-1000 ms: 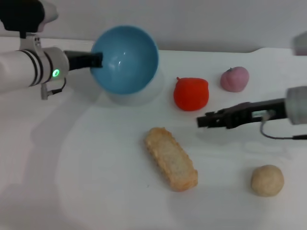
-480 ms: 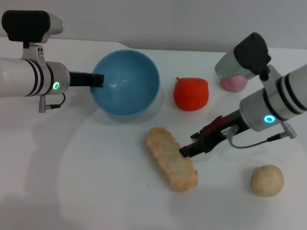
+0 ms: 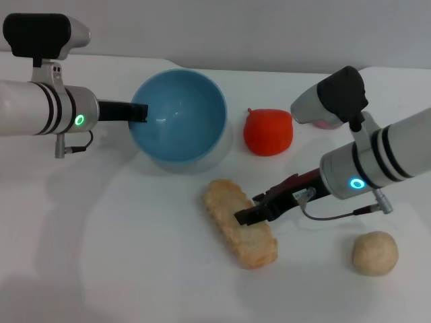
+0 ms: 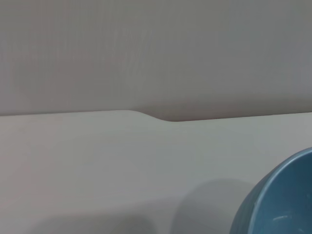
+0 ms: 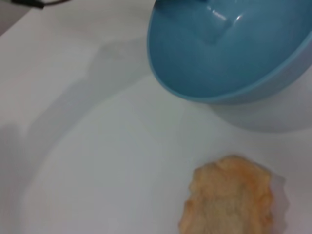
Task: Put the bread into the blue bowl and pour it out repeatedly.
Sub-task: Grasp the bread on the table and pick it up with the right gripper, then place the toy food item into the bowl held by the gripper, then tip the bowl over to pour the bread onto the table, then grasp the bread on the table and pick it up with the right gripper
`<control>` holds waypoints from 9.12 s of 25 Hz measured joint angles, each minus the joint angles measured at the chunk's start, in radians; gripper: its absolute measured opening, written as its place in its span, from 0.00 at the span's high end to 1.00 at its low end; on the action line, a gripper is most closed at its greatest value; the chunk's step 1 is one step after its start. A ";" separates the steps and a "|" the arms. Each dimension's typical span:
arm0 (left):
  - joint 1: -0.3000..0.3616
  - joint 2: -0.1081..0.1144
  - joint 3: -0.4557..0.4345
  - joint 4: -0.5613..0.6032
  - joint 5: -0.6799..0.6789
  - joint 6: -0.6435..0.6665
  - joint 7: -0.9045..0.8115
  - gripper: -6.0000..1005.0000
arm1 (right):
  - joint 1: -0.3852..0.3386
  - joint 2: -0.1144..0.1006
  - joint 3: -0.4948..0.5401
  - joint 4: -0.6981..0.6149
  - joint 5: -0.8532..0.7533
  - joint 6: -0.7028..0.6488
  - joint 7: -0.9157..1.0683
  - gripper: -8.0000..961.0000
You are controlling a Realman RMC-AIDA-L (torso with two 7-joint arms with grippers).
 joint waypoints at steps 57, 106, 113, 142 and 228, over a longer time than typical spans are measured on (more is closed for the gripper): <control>-0.024 -0.006 0.044 0.028 -0.011 0.014 -0.002 0.99 | -0.110 -0.010 -0.182 0.030 0.279 0.169 0.079 0.68; -0.132 -0.010 0.048 -0.030 -0.049 0.283 -0.028 1.00 | -0.247 -0.008 0.116 -0.180 0.534 0.150 -0.654 0.86; -0.130 -0.011 0.050 -0.036 -0.049 0.274 -0.028 0.99 | -0.283 -0.007 0.122 -0.189 0.601 0.144 -0.652 0.61; -0.066 -0.012 0.463 0.050 -0.047 -0.386 -0.010 0.99 | -0.602 -0.015 0.558 0.193 1.274 -0.168 -0.720 0.54; 0.065 -0.008 0.112 0.160 -0.051 -0.122 -0.019 0.99 | 0.039 -0.005 -0.114 -0.304 -0.373 -0.301 0.150 0.54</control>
